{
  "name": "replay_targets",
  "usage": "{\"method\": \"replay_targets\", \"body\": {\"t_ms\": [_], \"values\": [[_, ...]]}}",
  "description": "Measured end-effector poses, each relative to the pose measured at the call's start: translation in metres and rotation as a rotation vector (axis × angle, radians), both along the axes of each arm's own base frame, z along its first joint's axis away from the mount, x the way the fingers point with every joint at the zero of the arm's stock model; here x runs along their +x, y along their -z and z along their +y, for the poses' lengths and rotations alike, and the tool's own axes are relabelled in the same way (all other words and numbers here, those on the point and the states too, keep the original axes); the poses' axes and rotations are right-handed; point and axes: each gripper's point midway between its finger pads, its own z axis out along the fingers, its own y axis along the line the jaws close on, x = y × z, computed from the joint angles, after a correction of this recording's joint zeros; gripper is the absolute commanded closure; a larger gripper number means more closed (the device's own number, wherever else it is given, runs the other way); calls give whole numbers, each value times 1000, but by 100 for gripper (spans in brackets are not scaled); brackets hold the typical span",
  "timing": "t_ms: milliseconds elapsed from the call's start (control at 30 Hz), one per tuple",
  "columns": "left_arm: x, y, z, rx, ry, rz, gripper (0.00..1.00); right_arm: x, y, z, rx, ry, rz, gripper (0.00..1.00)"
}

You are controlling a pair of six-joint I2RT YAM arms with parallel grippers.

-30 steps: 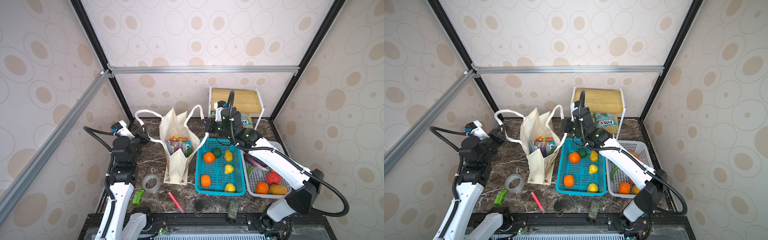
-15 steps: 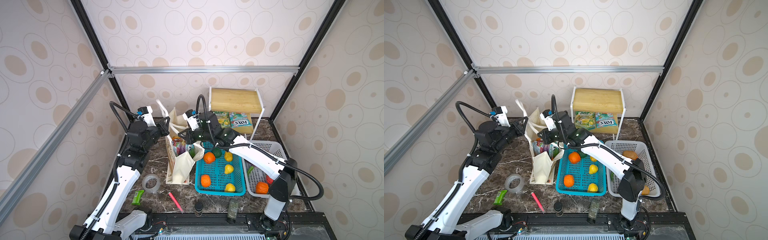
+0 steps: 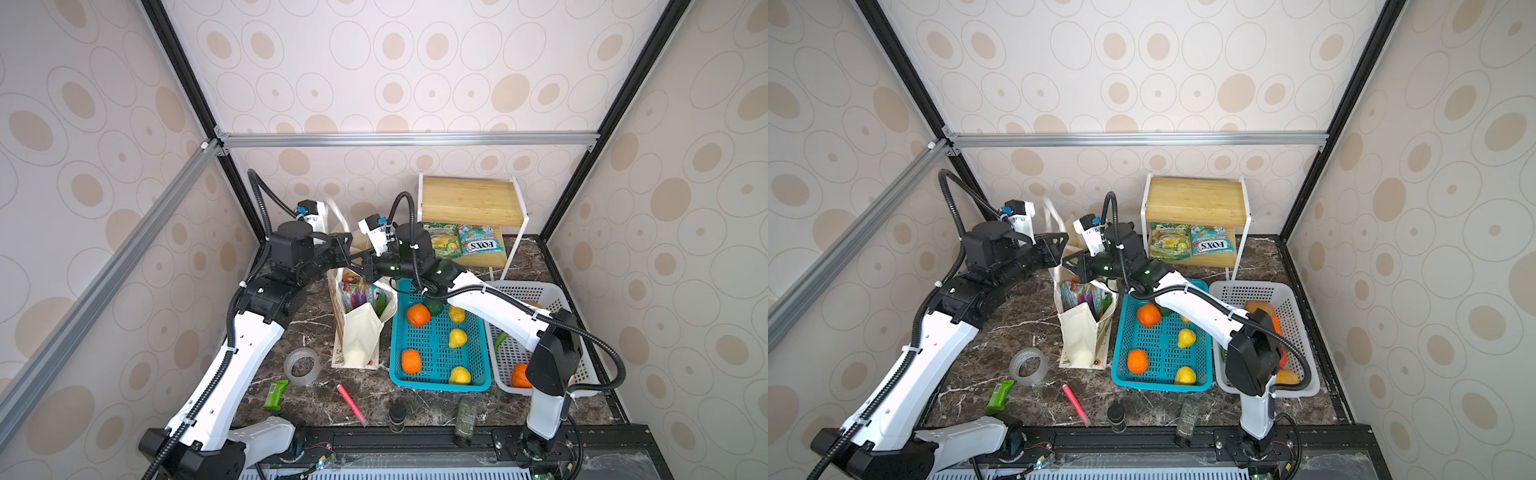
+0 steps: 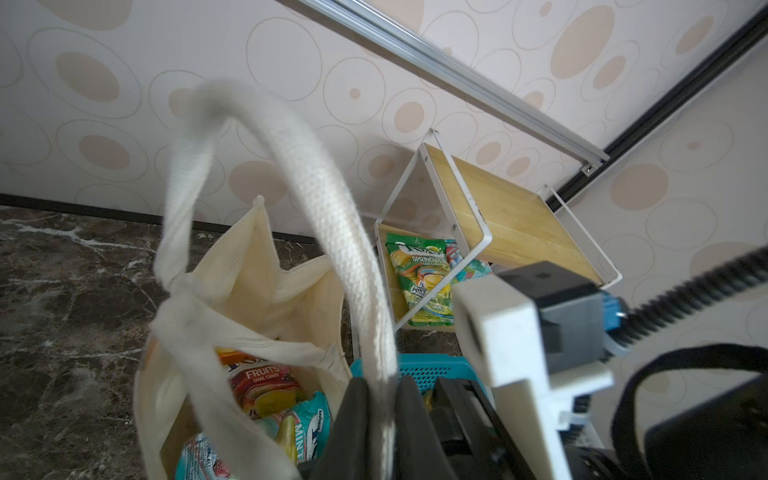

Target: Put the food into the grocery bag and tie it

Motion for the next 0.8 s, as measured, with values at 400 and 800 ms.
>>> {"method": "replay_targets", "body": {"t_ms": [400, 800], "values": [[-5, -1, 11, 137, -35, 45, 74, 8, -10, 14, 119, -18, 7, 100], [-13, -11, 19, 180, -57, 26, 42, 6, -20, 15, 197, -37, -15, 100]]}}
